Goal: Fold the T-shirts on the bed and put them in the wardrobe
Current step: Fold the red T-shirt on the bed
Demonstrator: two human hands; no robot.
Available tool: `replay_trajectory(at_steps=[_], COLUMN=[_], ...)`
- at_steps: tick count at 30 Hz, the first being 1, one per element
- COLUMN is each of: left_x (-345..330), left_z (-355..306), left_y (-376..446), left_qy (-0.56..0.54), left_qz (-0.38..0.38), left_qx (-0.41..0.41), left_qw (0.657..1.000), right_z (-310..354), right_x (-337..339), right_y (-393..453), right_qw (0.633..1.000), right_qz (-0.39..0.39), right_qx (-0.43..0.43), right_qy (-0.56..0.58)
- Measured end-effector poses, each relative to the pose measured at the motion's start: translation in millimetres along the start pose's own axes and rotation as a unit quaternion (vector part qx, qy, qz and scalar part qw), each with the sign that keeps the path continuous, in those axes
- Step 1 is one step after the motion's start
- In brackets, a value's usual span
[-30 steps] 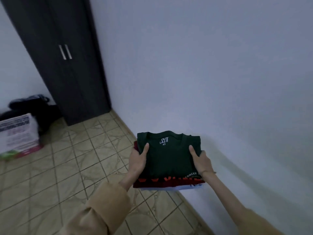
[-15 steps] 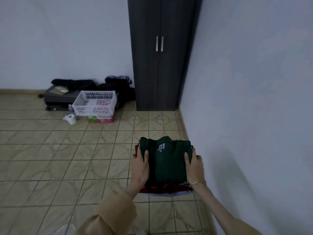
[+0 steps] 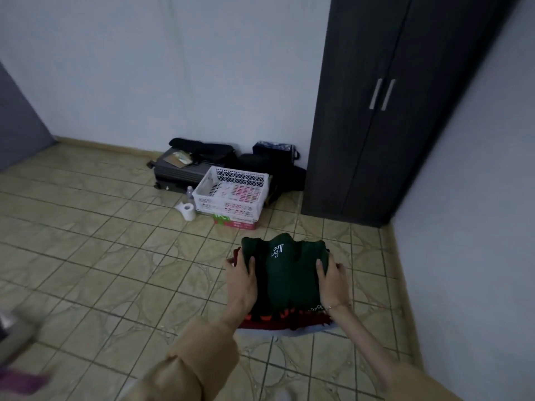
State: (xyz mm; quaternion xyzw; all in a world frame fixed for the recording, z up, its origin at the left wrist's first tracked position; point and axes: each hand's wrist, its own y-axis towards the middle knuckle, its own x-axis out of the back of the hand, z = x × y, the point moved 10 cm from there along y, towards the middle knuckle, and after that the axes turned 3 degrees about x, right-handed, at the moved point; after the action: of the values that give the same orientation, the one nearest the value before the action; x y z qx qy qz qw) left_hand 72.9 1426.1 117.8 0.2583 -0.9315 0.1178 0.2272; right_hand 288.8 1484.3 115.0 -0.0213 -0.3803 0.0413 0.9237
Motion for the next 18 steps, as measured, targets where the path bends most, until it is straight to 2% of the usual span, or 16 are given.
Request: replay_trajectory(at_steps=[12,18], left_x=[24,18], left_z=[-18,-17], left_y=[315,445], left_qy=[-0.002,-0.016], left_qz=[-0.074,-0.115], left_qx=[0.042,0.045], left_qw=[0.996,0.992], right_z=[134,180], right_x=[-106,-158], right_y=[303,441], right_qw=[0.998,0.994], right_qz=[0.036,0.061], right_qx=[0.051,0.087], right_qy=[0.014,0.0])
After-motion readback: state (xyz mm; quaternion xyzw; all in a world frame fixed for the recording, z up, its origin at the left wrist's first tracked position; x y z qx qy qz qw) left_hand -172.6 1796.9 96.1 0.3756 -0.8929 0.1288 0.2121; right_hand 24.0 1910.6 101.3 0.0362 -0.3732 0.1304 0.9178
